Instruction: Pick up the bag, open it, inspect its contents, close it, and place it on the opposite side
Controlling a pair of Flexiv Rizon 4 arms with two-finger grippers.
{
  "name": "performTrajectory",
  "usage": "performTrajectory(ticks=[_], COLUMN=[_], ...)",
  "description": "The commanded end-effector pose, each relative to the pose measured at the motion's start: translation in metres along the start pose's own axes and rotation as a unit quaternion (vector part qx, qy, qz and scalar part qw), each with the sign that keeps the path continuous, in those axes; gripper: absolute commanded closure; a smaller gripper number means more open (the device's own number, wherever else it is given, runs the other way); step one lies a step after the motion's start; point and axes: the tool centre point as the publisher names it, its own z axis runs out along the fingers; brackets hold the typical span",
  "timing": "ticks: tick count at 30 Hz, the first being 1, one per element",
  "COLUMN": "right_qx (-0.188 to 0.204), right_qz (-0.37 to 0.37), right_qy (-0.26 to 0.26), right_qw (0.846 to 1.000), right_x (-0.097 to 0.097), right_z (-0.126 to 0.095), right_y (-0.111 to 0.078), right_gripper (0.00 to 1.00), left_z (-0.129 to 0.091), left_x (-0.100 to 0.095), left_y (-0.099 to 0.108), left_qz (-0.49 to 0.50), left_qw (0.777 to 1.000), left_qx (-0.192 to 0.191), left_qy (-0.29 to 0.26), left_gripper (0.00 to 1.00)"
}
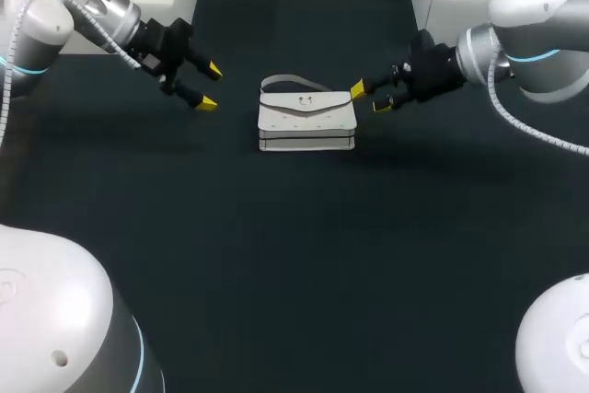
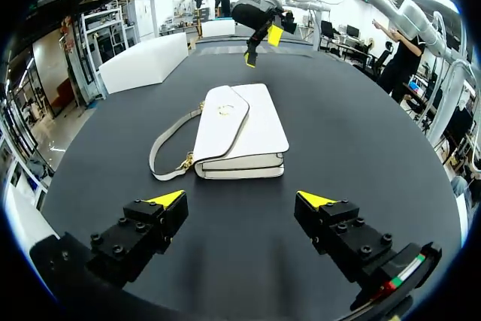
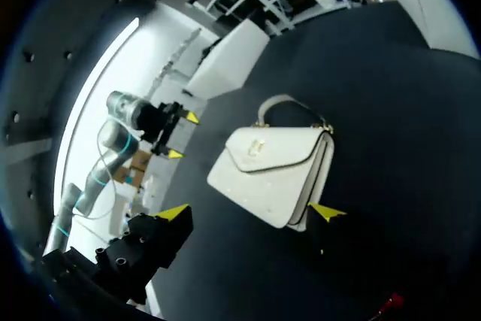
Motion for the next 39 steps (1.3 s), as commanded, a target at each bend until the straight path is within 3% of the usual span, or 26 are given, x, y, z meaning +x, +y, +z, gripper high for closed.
performTrajectory(ticks=[1,6,12,22,25,27,39], right_qx=[0.036,0.059,0.083,0.065,0.046,0.038,0.038], right_qz=[-0.057,-0.115,-0.200,-0.323,-0.377,-0.405,-0.405], right_qy=[-0.103,-0.125,-0.165,-0.232,-0.270,-0.318,-0.318], right_qw=[0.992,0.984,0.962,0.915,0.885,0.856,0.856], right_x=[0.003,0.004,0.011,0.018,0.021,0.020,0.020], right_z=[-0.002,-0.003,0.000,0.004,0.005,0.007,0.007], right_y=[0.003,0.004,0.003,-0.008,-0.012,-0.014,-0.014], right_gripper=[0.00,0.00,0.00,0.00,0.00,0.00,0.00], left_z=[0.001,0.000,-0.003,-0.004,-0.002,-0.001,-0.002], left_x=[-0.001,-0.001,-0.002,-0.003,-0.003,-0.004,-0.008], left_y=[0.001,-0.004,-0.021,-0.043,-0.047,-0.049,-0.057], left_qz=[0.000,0.012,0.045,0.123,0.140,0.150,0.176], left_qw=[1.000,1.000,0.999,0.992,0.990,0.989,0.984], left_qx=[0.002,-0.005,0.001,-0.001,-0.005,-0.005,-0.020], left_qy=[0.000,0.000,0.006,-0.011,-0.015,-0.018,-0.023], left_gripper=[0.00,0.00,0.00,0.00,0.00,0.00,0.00])
